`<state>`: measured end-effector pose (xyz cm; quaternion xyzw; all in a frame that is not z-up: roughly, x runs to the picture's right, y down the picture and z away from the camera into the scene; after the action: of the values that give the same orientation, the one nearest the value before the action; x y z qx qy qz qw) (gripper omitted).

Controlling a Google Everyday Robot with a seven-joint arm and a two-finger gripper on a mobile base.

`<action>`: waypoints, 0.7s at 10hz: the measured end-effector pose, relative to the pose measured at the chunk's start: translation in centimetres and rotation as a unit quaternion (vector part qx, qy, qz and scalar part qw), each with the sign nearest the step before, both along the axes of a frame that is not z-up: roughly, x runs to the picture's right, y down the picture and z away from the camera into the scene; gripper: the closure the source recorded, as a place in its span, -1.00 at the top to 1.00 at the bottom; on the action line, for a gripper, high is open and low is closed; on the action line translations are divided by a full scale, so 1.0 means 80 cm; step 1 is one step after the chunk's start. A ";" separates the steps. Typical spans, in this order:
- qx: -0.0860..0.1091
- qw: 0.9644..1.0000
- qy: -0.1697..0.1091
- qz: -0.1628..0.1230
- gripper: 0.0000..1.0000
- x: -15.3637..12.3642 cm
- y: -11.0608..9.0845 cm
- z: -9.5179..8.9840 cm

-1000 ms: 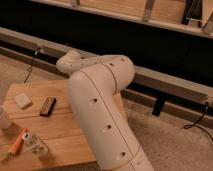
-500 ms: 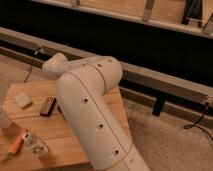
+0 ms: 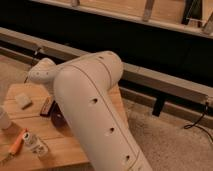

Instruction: Drag the ceramic bowl in a circle

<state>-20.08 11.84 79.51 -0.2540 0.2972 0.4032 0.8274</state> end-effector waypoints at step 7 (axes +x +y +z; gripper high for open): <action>-0.057 0.997 -0.029 -0.045 -1.00 0.022 0.121 -0.080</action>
<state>-18.29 21.49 73.10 -0.2992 0.3063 0.3406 0.8370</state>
